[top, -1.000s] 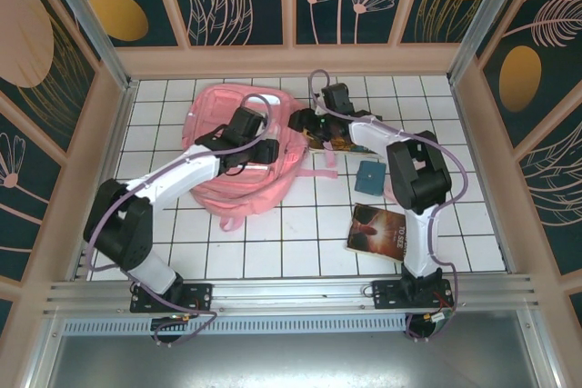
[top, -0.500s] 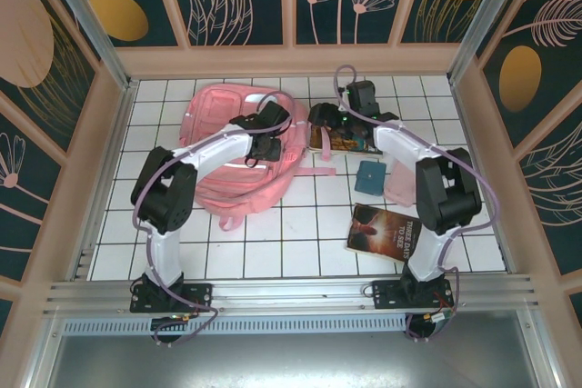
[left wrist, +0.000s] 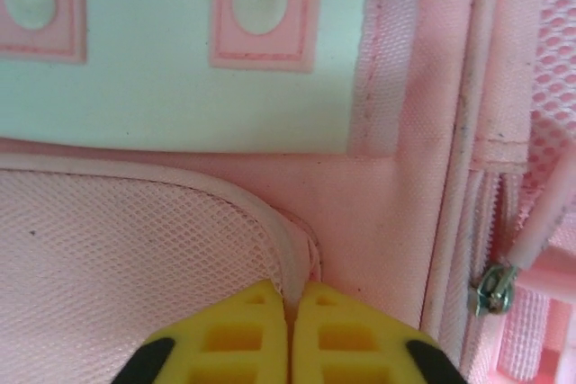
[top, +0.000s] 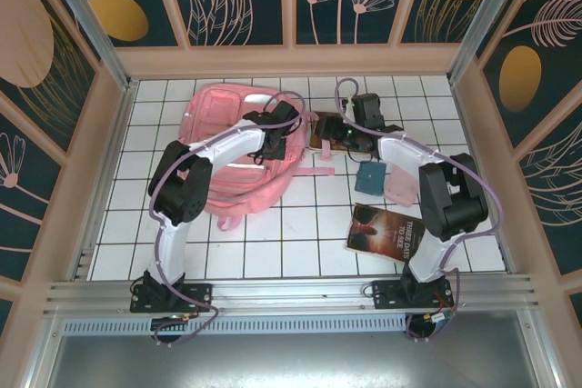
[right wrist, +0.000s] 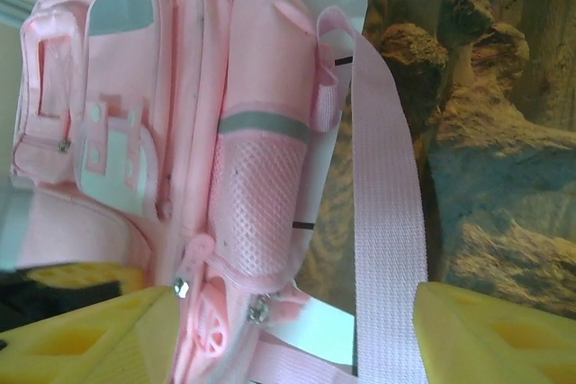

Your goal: Pack the student bag

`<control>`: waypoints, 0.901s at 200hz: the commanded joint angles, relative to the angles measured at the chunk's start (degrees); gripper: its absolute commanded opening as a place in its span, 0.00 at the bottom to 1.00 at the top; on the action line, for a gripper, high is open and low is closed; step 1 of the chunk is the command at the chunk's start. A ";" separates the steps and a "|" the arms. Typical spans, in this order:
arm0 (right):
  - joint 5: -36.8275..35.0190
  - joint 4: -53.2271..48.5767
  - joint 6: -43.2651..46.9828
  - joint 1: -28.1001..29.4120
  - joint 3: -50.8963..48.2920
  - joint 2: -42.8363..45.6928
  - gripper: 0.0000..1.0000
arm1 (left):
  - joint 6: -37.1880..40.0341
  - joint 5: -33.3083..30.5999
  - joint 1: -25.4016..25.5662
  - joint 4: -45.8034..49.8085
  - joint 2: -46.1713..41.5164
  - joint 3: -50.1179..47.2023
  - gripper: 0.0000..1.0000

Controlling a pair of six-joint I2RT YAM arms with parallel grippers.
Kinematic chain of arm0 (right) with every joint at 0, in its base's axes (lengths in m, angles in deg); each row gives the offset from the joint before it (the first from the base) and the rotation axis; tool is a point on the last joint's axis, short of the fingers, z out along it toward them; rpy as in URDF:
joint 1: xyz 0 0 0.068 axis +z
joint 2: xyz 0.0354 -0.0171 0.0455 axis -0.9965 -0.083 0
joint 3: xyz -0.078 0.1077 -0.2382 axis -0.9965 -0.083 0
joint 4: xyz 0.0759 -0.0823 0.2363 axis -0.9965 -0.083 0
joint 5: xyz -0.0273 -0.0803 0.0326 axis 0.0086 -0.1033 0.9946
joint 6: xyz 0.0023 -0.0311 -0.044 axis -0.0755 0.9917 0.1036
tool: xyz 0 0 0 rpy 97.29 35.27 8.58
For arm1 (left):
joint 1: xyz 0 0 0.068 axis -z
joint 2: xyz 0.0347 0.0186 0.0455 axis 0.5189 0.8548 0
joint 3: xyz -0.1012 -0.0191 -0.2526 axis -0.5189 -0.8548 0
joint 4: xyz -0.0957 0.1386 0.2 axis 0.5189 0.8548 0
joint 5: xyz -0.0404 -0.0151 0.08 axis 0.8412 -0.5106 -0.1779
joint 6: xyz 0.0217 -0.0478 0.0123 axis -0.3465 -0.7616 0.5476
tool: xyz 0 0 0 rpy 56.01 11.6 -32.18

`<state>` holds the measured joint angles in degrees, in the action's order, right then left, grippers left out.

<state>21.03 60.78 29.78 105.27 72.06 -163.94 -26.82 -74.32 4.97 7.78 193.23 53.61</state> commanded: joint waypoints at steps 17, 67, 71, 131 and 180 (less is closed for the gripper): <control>7.17 11.23 13.44 0.40 -7.28 7.27 0.64 | 0.74 -6.25 -0.53 1.20 -9.47 0.59 0.00; 18.99 14.31 19.06 2.06 -7.05 3.63 0.51 | 2.73 -8.84 -0.54 -0.23 -16.97 -0.34 0.00; 19.29 14.12 19.42 2.45 -6.64 3.02 0.48 | 2.90 -8.64 -0.51 -0.45 -17.28 -0.43 0.00; 19.09 14.37 22.55 4.76 -1.22 -2.02 0.32 | 3.33 -7.84 -0.54 -0.93 -17.88 -1.57 0.00; 23.07 11.28 26.12 4.82 3.10 -5.95 0.28 | 3.13 -6.92 -0.54 -1.36 -18.22 -1.58 0.00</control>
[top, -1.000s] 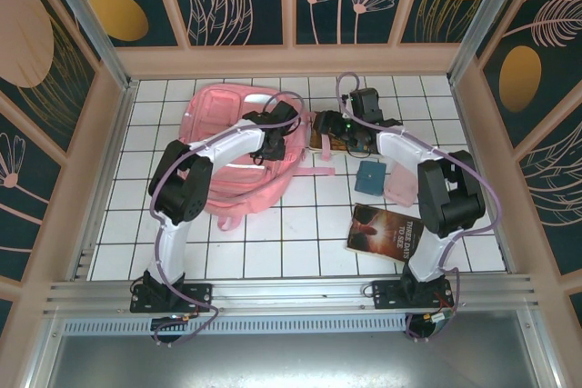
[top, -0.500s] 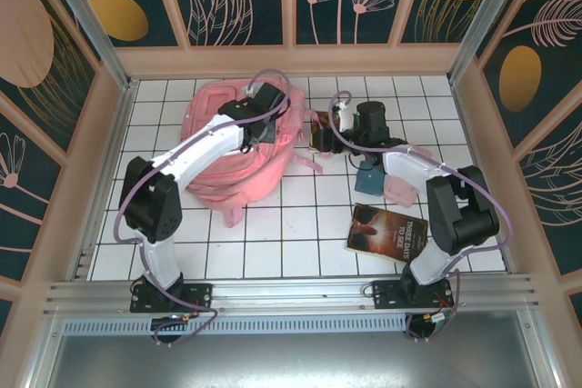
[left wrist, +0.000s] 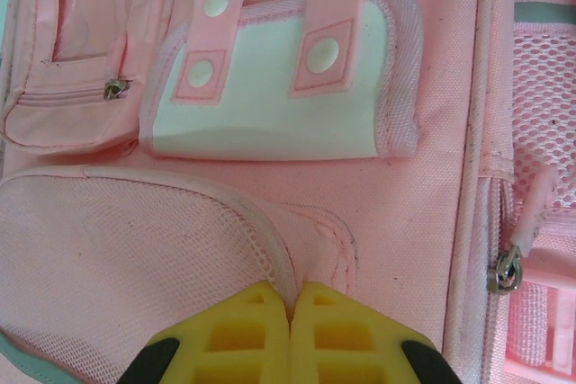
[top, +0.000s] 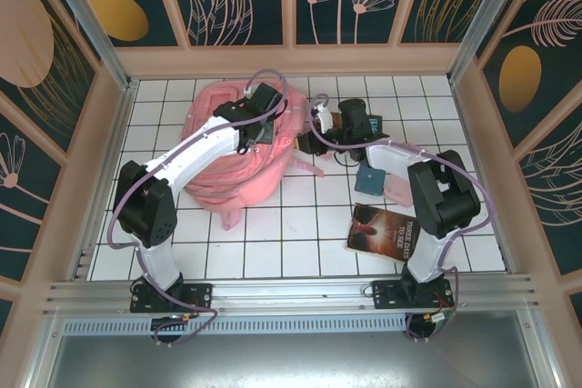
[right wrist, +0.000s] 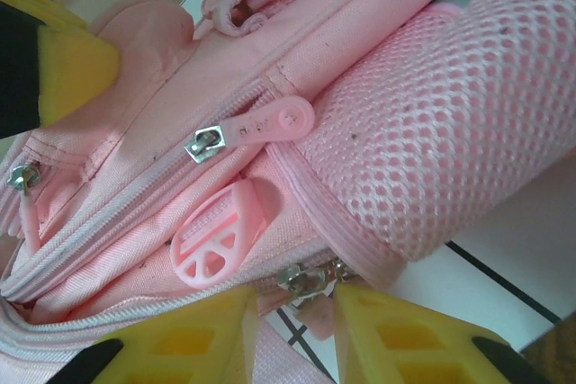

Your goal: Pack the student bag

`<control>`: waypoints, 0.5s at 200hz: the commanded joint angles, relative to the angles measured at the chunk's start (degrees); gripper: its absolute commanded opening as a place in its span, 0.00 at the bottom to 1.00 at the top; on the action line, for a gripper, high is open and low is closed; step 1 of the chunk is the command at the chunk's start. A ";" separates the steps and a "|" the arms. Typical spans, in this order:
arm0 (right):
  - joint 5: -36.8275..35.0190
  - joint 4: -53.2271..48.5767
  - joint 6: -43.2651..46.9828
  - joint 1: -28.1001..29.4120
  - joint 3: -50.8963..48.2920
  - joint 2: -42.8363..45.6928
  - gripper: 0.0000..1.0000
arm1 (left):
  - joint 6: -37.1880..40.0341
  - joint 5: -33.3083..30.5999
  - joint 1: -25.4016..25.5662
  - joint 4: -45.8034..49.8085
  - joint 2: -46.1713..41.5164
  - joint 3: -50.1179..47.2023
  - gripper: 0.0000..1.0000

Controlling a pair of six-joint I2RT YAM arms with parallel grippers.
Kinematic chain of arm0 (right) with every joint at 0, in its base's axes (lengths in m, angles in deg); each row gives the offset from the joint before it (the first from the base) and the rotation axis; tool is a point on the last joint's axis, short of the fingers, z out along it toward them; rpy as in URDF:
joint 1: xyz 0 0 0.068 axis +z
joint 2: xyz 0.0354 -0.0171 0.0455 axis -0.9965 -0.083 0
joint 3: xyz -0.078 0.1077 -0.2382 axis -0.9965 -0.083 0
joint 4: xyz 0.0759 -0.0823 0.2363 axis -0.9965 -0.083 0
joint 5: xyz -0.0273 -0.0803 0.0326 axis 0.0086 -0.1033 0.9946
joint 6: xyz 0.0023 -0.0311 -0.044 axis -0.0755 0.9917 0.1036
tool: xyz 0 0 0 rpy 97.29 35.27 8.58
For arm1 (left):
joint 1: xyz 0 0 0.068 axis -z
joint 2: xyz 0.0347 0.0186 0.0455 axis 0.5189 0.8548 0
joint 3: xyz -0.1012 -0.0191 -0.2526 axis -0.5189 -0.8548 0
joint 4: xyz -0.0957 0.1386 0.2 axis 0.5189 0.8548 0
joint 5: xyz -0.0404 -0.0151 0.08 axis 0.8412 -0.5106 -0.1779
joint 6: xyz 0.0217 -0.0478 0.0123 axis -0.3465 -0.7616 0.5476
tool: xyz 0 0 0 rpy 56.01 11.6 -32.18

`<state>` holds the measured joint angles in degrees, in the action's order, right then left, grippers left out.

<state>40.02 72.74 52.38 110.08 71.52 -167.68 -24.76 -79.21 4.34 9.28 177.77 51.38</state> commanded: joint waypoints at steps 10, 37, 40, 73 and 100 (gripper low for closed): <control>4.42 -1.15 3.90 -0.01 4.03 -2.80 0.28 | 1.08 -2.04 0.09 -2.90 -2.78 0.53 0.00; 7.34 -2.88 6.14 -0.23 4.19 -3.29 0.26 | 1.08 -2.54 0.10 -2.80 -3.16 0.45 0.00; 7.78 -3.28 6.59 -0.23 4.42 -3.45 0.26 | 1.08 -2.64 0.13 -2.79 -3.20 0.46 0.00; 10.50 -8.48 10.33 -0.21 6.38 -4.38 0.26 | 1.12 -4.05 0.12 -2.87 -3.83 0.43 0.00; 7.00 -8.32 10.57 -0.31 5.97 -4.08 0.16 | 1.08 -5.09 0.14 -2.85 -3.92 0.30 0.00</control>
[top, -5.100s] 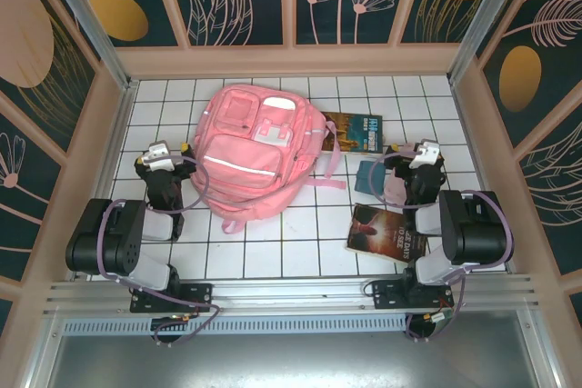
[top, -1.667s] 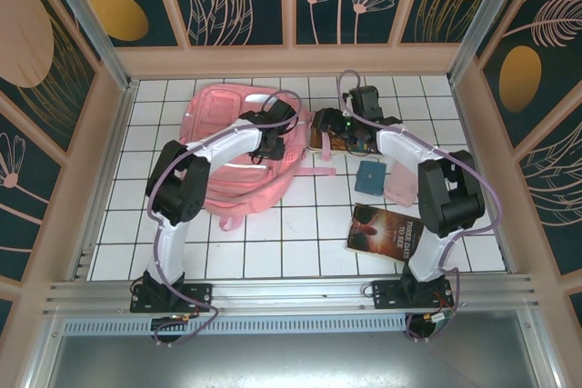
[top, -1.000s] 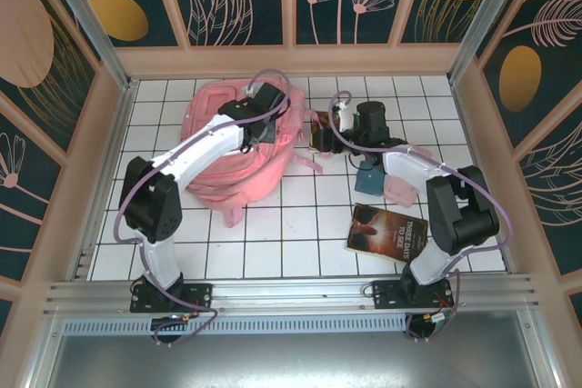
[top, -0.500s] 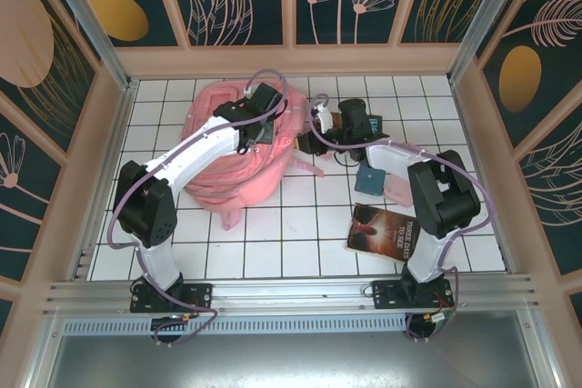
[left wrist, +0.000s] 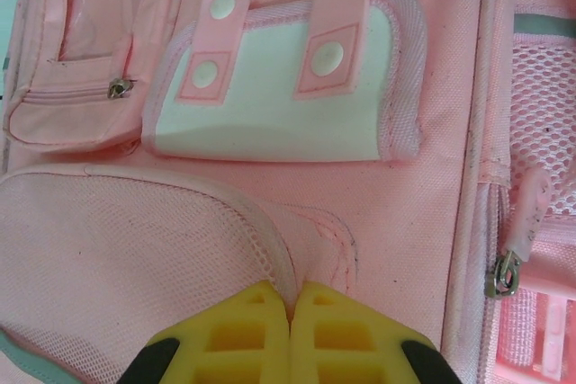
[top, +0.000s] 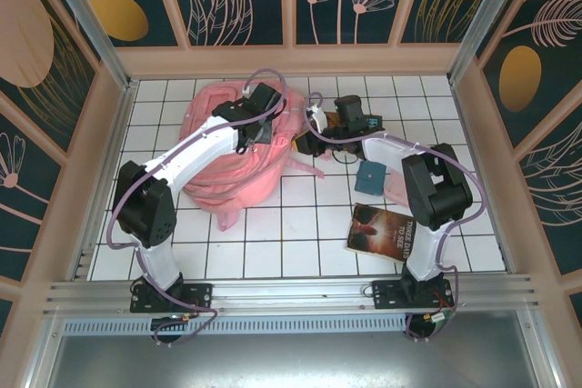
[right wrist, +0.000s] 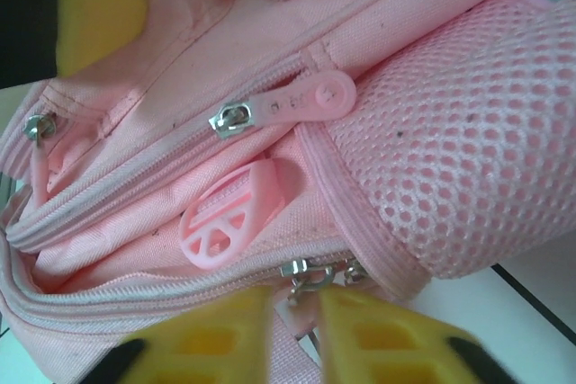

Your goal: Pack the student bag

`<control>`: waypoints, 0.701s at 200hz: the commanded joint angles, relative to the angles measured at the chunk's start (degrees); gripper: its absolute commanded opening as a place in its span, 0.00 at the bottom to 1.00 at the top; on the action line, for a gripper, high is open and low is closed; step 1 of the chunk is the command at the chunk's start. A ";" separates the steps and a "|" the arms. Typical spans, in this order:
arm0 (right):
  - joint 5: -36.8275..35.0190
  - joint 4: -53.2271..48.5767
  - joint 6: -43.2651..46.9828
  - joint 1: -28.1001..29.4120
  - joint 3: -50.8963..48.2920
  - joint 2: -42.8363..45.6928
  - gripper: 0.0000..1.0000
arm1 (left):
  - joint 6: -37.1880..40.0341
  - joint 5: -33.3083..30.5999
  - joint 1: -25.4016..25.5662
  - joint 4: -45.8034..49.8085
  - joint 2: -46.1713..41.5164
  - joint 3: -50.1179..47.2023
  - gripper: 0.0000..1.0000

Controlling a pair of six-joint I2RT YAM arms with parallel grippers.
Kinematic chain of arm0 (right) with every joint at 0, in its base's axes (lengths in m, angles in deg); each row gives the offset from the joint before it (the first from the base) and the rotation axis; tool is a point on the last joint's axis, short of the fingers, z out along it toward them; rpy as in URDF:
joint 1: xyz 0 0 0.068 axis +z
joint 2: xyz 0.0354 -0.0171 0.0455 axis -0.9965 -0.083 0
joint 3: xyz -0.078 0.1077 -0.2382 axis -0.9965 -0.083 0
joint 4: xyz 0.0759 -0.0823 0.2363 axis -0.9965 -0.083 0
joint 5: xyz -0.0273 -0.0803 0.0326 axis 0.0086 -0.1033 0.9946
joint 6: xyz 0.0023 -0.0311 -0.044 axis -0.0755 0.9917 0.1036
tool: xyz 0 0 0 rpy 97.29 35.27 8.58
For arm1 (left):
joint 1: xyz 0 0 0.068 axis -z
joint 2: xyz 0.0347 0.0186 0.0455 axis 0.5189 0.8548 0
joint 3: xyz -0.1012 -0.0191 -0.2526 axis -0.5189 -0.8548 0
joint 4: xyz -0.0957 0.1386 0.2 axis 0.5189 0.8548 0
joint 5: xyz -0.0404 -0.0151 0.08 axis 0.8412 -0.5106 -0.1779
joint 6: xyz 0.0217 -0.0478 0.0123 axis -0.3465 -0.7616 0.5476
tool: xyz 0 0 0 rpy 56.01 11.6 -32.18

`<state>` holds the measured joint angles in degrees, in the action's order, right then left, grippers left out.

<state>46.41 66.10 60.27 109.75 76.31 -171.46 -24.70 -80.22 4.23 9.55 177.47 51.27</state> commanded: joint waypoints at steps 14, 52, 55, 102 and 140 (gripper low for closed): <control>-0.92 -0.84 2.52 -0.06 0.04 0.63 0.13 | 0.92 -4.65 0.20 -3.11 -3.69 0.28 0.00; -1.57 -0.22 3.17 -0.20 -2.44 3.31 0.05 | 0.68 -5.55 0.25 -3.09 -3.71 0.34 0.00; -1.34 -0.25 3.31 -0.17 -2.53 3.36 0.05 | 0.70 -5.47 0.21 -3.14 -3.73 0.35 0.00; -1.20 1.64 2.48 0.19 -1.70 1.79 0.29 | 1.01 -3.98 0.20 -3.77 -3.79 0.58 0.00; -1.84 2.12 2.82 0.40 0.02 0.08 0.29 | 1.18 -3.01 0.22 -3.91 -4.23 0.29 0.00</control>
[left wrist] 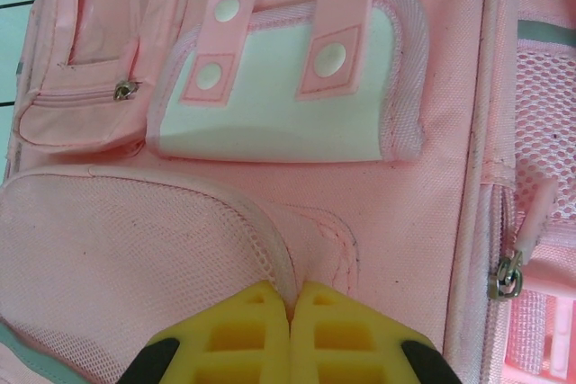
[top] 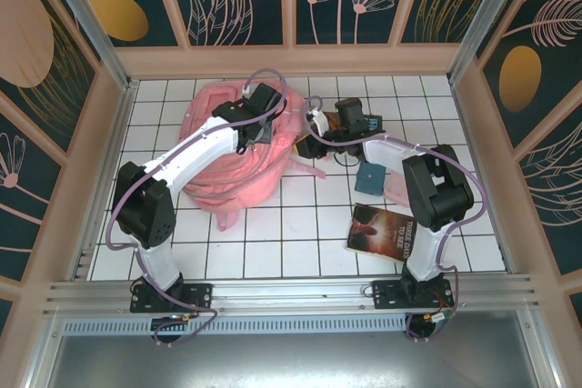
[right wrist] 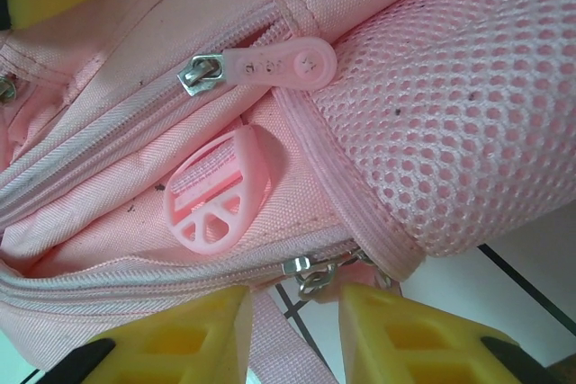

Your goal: Pack the student bag

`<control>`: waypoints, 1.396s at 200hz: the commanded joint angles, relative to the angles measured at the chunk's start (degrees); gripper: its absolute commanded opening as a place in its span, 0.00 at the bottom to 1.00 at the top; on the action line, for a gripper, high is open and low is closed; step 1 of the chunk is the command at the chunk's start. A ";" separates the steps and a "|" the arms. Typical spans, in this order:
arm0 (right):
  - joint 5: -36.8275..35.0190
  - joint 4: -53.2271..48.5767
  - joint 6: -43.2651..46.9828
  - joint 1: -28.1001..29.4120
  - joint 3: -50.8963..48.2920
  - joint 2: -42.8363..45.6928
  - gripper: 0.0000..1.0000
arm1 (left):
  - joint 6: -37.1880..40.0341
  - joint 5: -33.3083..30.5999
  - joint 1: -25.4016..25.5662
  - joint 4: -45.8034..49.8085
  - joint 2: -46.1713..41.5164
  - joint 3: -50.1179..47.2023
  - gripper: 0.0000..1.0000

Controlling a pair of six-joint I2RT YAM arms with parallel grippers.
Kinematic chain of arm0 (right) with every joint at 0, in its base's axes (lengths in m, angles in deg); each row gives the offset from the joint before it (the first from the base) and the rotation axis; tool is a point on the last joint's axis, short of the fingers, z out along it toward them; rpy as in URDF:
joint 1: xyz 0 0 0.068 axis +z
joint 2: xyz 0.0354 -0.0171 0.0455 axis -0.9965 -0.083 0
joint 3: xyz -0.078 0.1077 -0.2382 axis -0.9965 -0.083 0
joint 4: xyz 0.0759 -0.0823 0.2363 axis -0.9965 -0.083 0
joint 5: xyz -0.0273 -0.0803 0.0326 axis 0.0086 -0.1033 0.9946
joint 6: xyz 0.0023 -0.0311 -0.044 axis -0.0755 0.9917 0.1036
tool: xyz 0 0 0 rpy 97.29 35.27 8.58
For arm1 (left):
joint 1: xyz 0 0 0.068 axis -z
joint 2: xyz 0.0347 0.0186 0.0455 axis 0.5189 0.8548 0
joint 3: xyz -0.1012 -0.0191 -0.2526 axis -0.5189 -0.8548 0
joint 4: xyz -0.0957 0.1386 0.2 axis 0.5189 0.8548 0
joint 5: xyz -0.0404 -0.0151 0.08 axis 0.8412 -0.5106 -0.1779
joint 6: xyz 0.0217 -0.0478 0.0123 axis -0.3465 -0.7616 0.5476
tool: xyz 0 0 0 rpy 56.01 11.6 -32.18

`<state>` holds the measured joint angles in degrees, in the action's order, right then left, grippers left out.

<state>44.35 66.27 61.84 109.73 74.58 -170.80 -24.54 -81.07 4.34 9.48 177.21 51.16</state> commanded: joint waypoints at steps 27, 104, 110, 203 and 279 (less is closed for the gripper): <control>-1.82 1.39 1.92 0.60 2.94 -1.68 0.26 | 1.12 -1.81 0.13 -3.93 -3.96 0.49 0.00; -2.71 -0.81 3.97 1.52 5.24 -4.27 0.18 | 1.20 -2.14 0.09 -4.05 -4.23 0.80 0.00; -2.88 -1.14 4.25 1.77 5.48 -4.54 0.16 | 1.21 -2.18 0.09 -4.09 -4.16 0.76 0.00; -3.82 -0.09 2.45 4.76 -3.05 5.06 0.00 | -6.38 -3.55 -0.90 -10.38 -1.33 0.84 0.00; -9.58 4.85 -1.67 18.77 -9.98 10.09 0.00 | -10.28 3.13 -3.28 -18.15 5.43 6.25 0.00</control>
<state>34.12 69.48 61.21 122.87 64.81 -161.47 -32.35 -79.02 2.04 2.22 180.90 52.80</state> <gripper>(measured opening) 0.049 0.065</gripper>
